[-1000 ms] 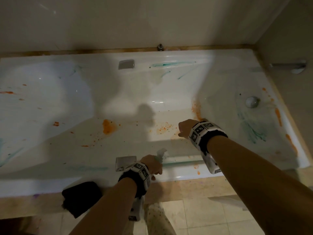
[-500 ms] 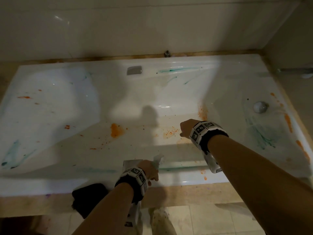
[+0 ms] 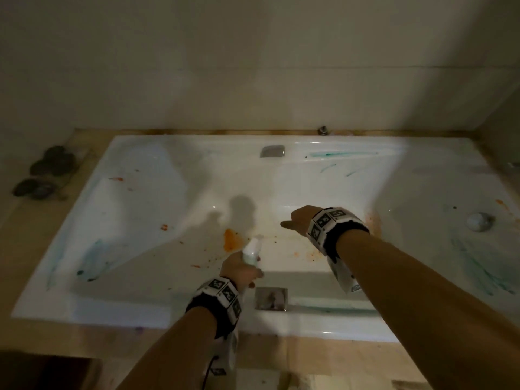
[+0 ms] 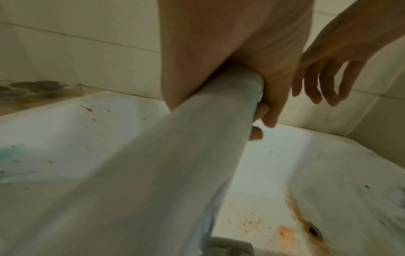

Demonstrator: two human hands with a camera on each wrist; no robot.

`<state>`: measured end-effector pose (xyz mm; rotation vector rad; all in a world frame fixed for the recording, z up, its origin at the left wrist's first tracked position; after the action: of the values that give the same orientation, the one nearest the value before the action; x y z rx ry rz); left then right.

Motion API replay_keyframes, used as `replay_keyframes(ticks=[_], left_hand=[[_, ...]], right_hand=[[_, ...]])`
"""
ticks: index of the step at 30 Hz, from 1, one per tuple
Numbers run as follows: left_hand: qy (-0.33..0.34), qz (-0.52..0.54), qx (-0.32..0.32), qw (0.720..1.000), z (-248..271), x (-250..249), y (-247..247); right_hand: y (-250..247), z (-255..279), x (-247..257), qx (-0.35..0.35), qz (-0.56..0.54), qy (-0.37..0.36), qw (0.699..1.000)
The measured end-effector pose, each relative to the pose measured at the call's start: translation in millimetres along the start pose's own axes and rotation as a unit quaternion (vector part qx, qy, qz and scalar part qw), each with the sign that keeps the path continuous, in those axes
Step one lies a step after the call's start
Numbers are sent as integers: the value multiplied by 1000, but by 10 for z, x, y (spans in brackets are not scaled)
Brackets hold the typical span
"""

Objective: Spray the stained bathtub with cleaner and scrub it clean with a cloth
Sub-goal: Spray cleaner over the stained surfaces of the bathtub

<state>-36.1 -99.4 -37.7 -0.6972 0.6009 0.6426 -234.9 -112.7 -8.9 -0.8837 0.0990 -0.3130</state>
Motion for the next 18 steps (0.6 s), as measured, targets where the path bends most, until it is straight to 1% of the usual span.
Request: replay_keyframes(ticks=[3,4,7,9,10,12,14,17,18], left_hand=[[64,106,-82,989,98,96,-579],[80,113,-97,986,130,133,-760],[116,105,-116,981,182,288,-1273],[140,97,-138,976,230,396,-1703],[151,88,-146,974,239,449,-1892],[159,63,-157,973,232,575,-2224],[153,42,-168,973,206,689,-2473],[135,57,-183,972,133,860,-2745],[131,63,-186,972,105,902,-2813]], right_hand=[[-290,79,686,-21,-13,-16,1000],[-369,131,929,-20,-34,-17,999],[-570,246,1677,-22,-155,-31,987],[-658,284,2232,-4,-212,-39,976],[-683,287,2476,9,-221,-46,974],[-732,291,2941,22,-213,-75,974],[-774,225,3335,14,-185,-102,977],[-767,30,3781,-6,-132,-127,983],[-765,-46,3881,-16,-131,-133,982]])
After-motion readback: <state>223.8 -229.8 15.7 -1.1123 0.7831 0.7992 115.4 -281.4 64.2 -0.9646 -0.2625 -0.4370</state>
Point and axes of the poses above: each hand's wrist, its own z-axis away from the middle knuckle, its own y-axis out of the palm, x = y × z, the point moved 4 cm from there along -z, towards the middle knuckle, and after that the axes turned 2 degrees about y, right-handed, at the moved point
